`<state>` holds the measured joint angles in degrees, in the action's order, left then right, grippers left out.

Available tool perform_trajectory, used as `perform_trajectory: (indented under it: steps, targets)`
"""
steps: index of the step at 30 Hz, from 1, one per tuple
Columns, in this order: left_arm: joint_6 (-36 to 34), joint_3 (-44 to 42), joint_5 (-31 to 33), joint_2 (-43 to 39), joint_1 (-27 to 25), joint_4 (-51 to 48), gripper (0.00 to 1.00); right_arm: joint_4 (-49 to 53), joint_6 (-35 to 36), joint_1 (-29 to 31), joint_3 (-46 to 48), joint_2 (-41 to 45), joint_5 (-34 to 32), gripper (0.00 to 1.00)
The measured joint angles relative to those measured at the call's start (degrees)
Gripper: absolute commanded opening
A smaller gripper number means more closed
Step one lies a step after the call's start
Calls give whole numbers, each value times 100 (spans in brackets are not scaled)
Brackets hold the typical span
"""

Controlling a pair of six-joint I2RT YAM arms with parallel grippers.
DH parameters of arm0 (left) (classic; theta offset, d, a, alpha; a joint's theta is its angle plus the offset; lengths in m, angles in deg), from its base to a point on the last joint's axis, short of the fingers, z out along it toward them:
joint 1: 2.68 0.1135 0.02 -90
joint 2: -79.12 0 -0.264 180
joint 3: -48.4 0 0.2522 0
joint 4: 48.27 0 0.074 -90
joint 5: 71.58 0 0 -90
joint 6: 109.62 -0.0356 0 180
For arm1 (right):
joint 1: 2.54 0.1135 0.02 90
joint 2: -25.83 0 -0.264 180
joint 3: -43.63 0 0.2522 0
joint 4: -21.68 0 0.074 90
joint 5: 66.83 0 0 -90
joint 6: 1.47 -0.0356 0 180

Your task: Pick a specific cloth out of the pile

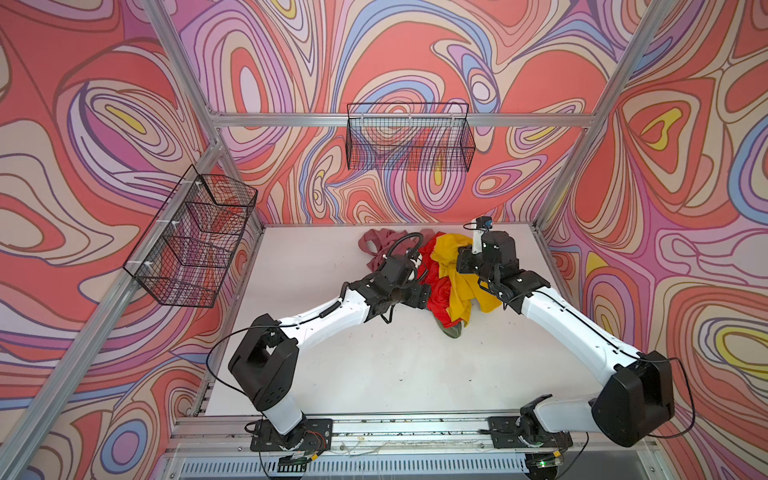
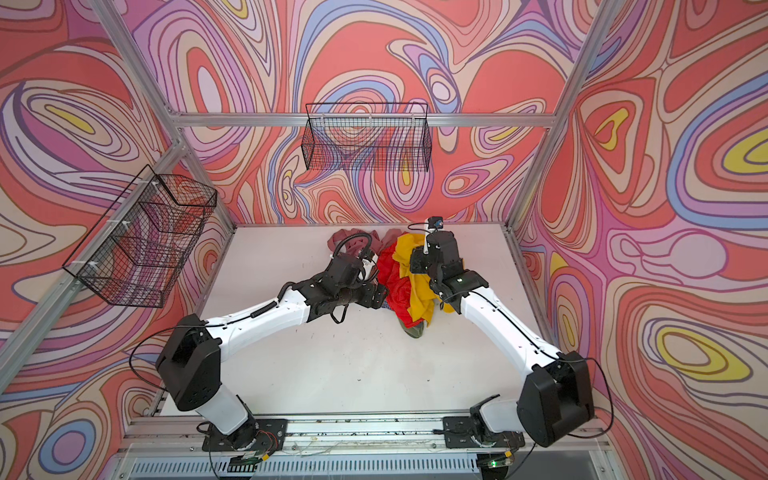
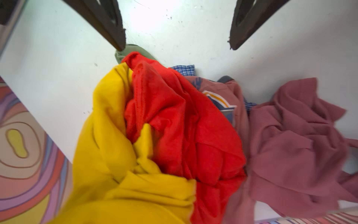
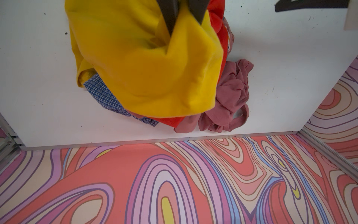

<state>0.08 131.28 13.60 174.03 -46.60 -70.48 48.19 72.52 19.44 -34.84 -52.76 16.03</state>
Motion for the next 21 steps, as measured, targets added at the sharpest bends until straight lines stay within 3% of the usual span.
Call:
perform_trajectory:
  steps: [5,9,21]
  targets:
    - [39,-44,-616,127,-162,431,84,-22,-22,-66,0,63,39,0]
    - [92,435,-1029,645,-308,691,82,-20,-24,-138,22,177,63,0]
    - [326,1408,-1255,1781,-363,885,71,13,-122,-476,107,402,330,0]
